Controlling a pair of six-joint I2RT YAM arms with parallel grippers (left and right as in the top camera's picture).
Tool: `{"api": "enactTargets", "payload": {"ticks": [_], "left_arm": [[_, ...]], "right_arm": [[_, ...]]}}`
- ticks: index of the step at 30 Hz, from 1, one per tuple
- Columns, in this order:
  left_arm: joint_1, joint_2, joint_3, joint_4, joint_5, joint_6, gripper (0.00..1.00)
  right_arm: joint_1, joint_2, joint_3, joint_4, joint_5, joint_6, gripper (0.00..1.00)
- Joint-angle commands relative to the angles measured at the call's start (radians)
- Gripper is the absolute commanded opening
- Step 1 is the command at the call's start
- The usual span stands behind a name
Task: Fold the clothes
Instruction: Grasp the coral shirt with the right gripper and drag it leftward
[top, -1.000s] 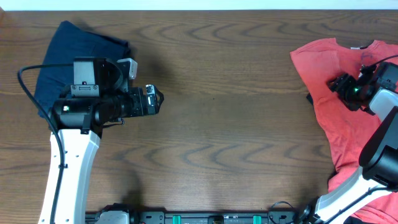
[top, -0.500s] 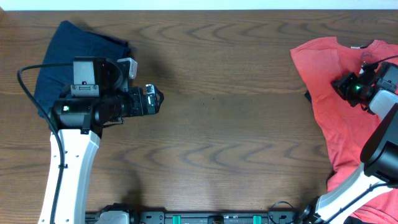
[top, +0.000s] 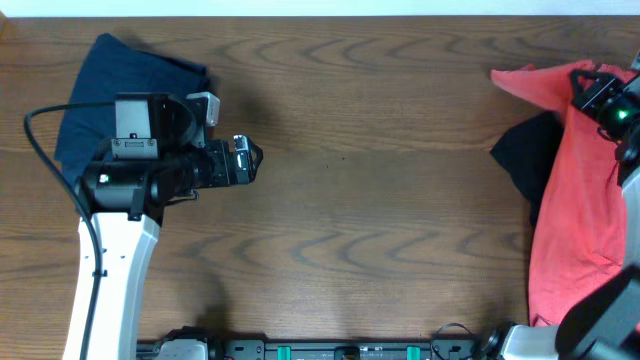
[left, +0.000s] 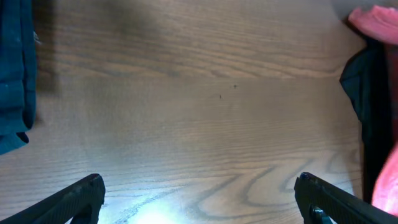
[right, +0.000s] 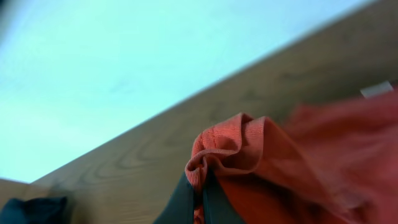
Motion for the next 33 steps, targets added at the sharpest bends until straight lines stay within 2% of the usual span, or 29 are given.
{"api": "enactTargets", "payload": {"ticks": [1, 7, 14, 16, 17, 19, 21, 23, 28, 33], "left_arm": [[-0.003, -0.04, 0.045, 0.004, 0.011, -0.003, 0.98], [0.003, -0.115, 0.105, 0.004, 0.01, -0.002, 0.98], [0.056, -0.212, 0.194, 0.003, 0.01, -0.002, 0.98], [0.084, -0.242, 0.212, 0.003, 0.005, -0.002, 0.98], [0.092, -0.252, 0.217, 0.003, -0.006, -0.002, 0.98], [0.107, -0.274, 0.224, 0.003, -0.032, -0.002, 0.98], [0.114, -0.293, 0.225, 0.004, -0.043, -0.002, 0.98], [0.113, -0.298, 0.224, 0.0, -0.042, -0.002, 0.98], [0.083, -0.237, 0.224, -0.034, -0.005, -0.002, 0.98], [-0.037, -0.068, 0.224, -0.057, 0.011, 0.046, 0.98]], "right_arm": [[0.051, -0.091, 0.009, 0.007, -0.037, 0.003, 0.01], [0.233, -0.234, 0.009, 0.023, -0.071, 0.055, 0.02], [0.699, -0.27, 0.008, -0.098, -0.06, 0.054, 0.04], [0.851, -0.258, 0.008, -0.143, -0.021, 0.053, 0.11], [0.897, -0.254, 0.008, -0.153, -0.008, 0.046, 0.19], [0.977, -0.252, 0.008, -0.172, 0.042, 0.021, 0.47], [0.997, -0.262, 0.008, -0.184, 0.107, 0.016, 0.65], [0.975, -0.279, 0.009, -0.188, 0.16, 0.016, 0.73], [0.851, -0.336, 0.009, -0.195, 0.182, 0.008, 0.74], [0.698, -0.38, 0.009, -0.279, 0.198, 0.009, 0.71]]}}
